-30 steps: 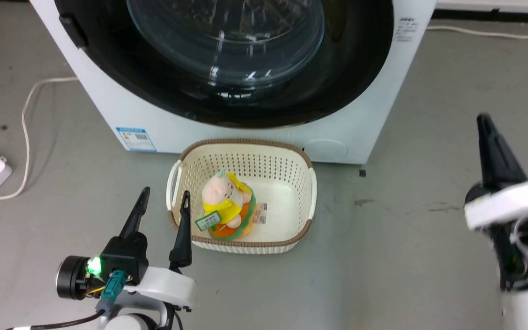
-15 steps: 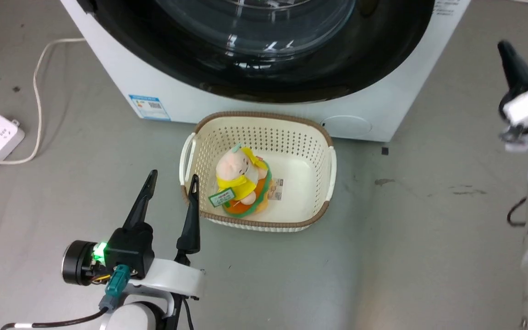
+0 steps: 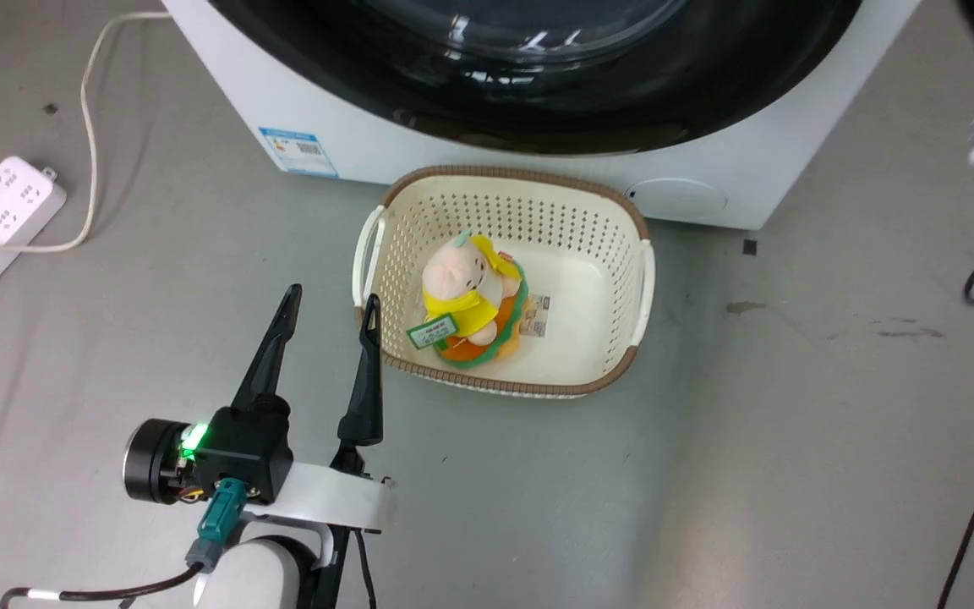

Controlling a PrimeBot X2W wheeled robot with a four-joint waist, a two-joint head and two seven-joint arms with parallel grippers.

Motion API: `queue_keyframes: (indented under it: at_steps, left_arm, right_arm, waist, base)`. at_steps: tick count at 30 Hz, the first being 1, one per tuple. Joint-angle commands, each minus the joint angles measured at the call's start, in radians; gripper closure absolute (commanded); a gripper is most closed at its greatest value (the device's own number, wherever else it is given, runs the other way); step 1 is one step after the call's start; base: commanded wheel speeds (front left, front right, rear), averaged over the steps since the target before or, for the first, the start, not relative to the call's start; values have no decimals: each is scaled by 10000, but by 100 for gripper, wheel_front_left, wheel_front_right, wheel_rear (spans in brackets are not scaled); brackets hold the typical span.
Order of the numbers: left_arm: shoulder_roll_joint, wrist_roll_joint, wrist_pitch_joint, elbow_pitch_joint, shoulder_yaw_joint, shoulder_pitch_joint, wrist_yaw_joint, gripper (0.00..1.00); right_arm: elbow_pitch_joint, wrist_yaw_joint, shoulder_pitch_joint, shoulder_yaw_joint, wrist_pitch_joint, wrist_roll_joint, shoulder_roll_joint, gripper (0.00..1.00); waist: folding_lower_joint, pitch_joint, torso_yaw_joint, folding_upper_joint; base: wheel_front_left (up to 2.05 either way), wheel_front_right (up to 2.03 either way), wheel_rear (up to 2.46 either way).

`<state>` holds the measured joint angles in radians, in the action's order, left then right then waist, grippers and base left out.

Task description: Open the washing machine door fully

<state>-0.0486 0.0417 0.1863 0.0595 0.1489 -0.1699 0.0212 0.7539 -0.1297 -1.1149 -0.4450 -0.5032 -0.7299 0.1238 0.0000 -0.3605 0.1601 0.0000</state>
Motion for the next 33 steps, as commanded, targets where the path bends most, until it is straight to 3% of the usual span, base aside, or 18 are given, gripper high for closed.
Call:
queue_keyframes:
  at_steps: [1,12,26,33]
  left_arm:
    - [-12,60,106,55,69,-197,69,0]
    - [-13,165,336,124,326,-477,157,0]
    - [-15,302,608,226,673,-862,275,0]
    - [-16,355,754,211,756,-933,366,0]
  right_arm:
    - [420,-12,-620,-209,-186,-198,207,100]
    - [2829,-11,-2746,-774,-1375,-343,936,100]
    - [4526,-10,-4631,-1302,-2761,-821,1239,100]
    - [5259,-10,-4743,-1352,-3649,-986,1381,100]
  waist:
    - [0,-148,106,0]
    - [0,-719,462,0]
    - [0,-1295,772,0]
    - [0,-1282,857,0]
  base:
    - [0,0,0]
    - [0,0,0]
    - [0,0,0]
    - [0,0,0]
